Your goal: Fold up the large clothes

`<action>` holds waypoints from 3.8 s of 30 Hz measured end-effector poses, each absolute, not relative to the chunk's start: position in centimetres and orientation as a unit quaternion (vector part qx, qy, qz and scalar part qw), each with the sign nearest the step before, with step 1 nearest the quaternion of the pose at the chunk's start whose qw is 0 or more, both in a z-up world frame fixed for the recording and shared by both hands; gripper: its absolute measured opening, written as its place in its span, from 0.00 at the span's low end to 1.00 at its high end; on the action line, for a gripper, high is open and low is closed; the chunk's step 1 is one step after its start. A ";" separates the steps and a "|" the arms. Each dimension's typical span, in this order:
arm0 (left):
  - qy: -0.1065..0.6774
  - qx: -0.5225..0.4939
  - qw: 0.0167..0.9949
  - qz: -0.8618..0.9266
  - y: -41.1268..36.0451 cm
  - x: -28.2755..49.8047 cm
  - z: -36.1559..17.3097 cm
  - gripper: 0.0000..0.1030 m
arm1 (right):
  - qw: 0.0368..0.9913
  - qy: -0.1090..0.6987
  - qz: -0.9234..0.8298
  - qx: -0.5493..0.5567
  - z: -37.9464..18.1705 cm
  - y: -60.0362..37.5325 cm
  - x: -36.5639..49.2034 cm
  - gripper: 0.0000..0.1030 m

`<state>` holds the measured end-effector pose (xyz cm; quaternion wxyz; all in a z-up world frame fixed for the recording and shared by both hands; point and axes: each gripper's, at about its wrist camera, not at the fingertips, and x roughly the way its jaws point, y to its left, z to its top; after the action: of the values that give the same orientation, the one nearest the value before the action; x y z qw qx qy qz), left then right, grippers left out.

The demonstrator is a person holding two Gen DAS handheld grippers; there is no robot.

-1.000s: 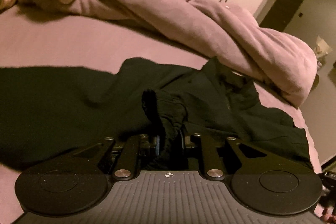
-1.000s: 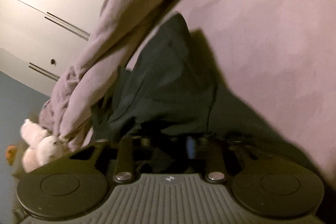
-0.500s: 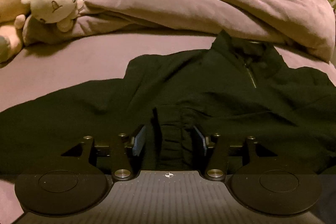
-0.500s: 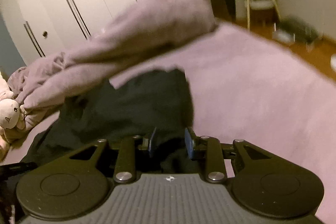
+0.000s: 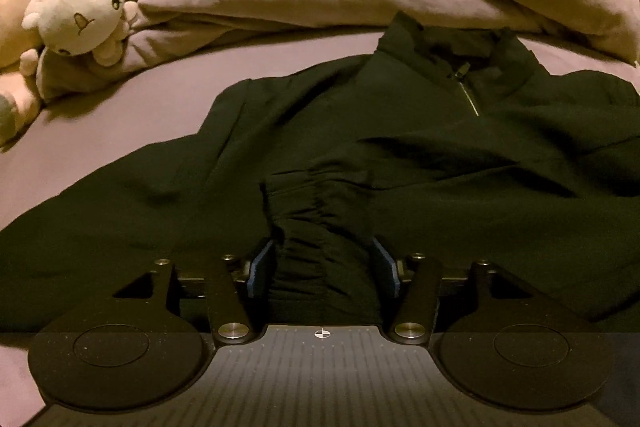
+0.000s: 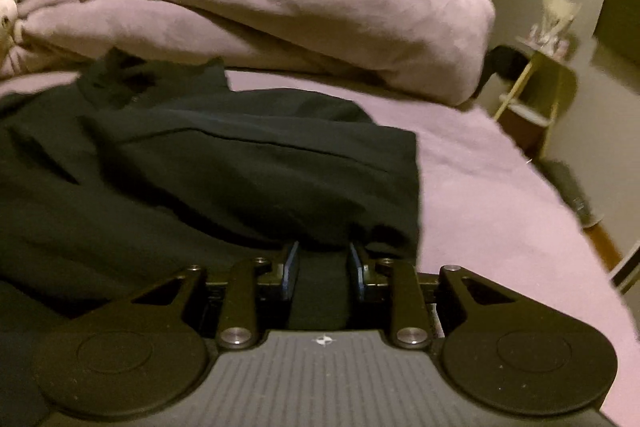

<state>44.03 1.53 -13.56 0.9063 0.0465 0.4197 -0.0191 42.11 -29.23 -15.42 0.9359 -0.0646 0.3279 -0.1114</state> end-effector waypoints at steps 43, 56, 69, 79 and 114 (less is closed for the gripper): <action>0.355 -0.352 0.853 0.153 32.3 31.2 -14.0 0.82 | 0.922 0.320 -0.025 0.218 -11.6 -28.4 26.8 0.47; 0.214 -0.590 0.736 0.253 46.1 30.9 -20.0 0.43 | 0.916 0.346 -0.025 0.202 -12.5 -26.3 28.4 0.47; 0.177 -0.426 0.878 0.130 39.9 33.1 -11.3 0.08 | 0.915 0.345 -0.003 0.208 -13.0 -26.2 28.1 0.46; 0.240 -0.248 0.910 -0.228 10.6 37.1 -3.5 0.34 | 0.919 0.316 0.006 0.236 -11.6 -28.2 26.0 0.46; 0.411 -0.137 0.901 0.008 14.3 34.2 -11.6 0.68 | 0.941 0.253 0.052 0.219 -7.5 -23.9 39.7 0.17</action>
<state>34.18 14.31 -11.60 0.9014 -0.1367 0.4108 0.0077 39.67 -23.87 -7.50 0.9409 0.2190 0.2532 0.0522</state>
